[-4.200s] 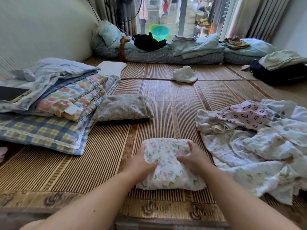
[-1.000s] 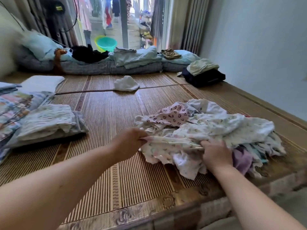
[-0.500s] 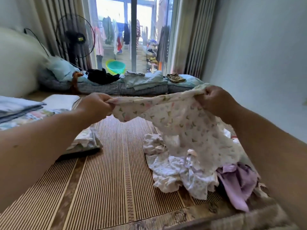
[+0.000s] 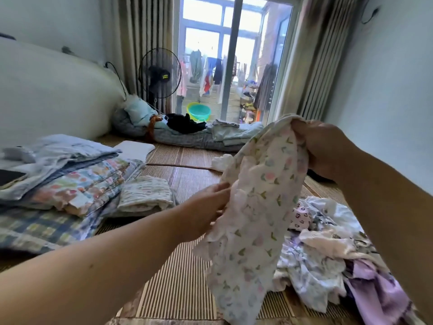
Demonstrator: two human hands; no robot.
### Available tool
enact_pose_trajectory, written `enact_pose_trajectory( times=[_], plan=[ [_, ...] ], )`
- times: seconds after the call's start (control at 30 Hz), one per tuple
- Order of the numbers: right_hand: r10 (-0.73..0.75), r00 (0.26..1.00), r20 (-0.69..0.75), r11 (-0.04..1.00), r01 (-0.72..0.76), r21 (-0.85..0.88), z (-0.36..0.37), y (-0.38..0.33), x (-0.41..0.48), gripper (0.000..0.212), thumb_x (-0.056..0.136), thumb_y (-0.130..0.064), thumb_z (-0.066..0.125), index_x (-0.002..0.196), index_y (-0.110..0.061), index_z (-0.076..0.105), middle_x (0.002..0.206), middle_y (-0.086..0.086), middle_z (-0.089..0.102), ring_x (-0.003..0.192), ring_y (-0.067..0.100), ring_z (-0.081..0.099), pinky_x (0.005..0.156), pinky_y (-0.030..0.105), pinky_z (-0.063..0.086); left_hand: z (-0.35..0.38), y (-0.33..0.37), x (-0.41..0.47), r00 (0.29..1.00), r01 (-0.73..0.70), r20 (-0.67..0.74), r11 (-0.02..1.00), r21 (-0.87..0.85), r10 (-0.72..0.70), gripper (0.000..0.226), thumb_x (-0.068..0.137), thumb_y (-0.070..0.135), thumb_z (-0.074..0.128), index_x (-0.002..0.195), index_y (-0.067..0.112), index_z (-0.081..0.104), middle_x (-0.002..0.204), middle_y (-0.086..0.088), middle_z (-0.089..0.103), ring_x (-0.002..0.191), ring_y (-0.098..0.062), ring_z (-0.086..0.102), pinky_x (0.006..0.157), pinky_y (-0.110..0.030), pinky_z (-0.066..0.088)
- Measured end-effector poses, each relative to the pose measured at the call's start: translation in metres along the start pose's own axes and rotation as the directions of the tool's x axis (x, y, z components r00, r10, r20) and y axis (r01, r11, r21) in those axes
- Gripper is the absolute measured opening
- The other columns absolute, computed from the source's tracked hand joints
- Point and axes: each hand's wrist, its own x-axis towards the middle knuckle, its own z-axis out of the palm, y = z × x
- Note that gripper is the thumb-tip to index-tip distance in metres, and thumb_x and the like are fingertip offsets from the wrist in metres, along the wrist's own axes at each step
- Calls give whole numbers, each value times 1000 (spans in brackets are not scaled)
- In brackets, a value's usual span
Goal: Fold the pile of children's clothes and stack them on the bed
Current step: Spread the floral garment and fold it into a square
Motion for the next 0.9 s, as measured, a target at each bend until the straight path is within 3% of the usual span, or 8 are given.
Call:
enact_pose_trajectory(
  times=[0.2,0.3,0.47,0.53,0.6,0.73,0.8,0.9],
  plan=[
    [118,991,60,970,-128,209,4,23,-7,30,100,-29,47,85,-11,66,71,2,73,66,17,70,60,31,60,-4,24,-9,994,-17,100,963,-268,45,45,70,67,56,96,33,74,98,-10,65,70,-19,58,69,-33,49],
    [170,978,121,953,-195,233,8,31,-7,33,100,-32,44,93,-10,67,80,5,74,69,17,72,56,28,58,1,22,-2,982,-103,145,984,-143,124,28,77,30,72,104,22,73,95,-3,67,76,-16,55,70,-29,46],
    [210,975,73,939,-222,264,7,40,-4,33,100,-28,47,105,-1,65,97,13,74,82,24,73,60,33,59,14,29,-6,971,-239,57,967,90,234,51,76,-14,48,96,25,74,91,4,72,79,-13,64,67,-24,49],
    [237,969,67,939,-247,241,8,48,-4,37,99,-28,48,115,3,61,110,19,70,95,30,70,70,38,59,21,33,-7,918,-326,-31,795,512,397,35,82,-2,62,100,28,72,91,12,73,81,3,66,74,-12,52],
    [256,964,64,934,-264,240,11,52,-5,39,99,-27,49,118,6,59,114,22,67,101,35,67,77,43,58,28,32,-3,818,-271,-21,417,868,575,22,77,25,75,98,30,71,88,15,71,76,3,64,69,-13,50],
    [306,948,90,914,-319,251,21,55,-7,42,101,-26,44,116,10,58,113,28,65,106,39,64,79,47,56,33,23,9,689,-182,219,-129,975,691,11,79,25,69,89,22,72,95,-1,65,85,-27,62,66,-30,48],
    [329,941,79,913,-339,229,21,59,-10,39,101,-25,45,112,10,60,106,28,67,98,37,67,77,47,57,35,23,12,732,-201,216,-99,975,646,13,83,22,61,92,20,71,100,-5,62,90,-30,57,74,-34,49],
    [193,978,-74,978,-198,-68,18,67,-20,35,92,-22,59,120,-2,55,104,14,67,83,23,67,78,37,54,39,30,13,776,-184,-3,232,955,631,11,86,23,54,76,19,57,80,-1,57,78,-28,56,64,-31,41]
  ],
)
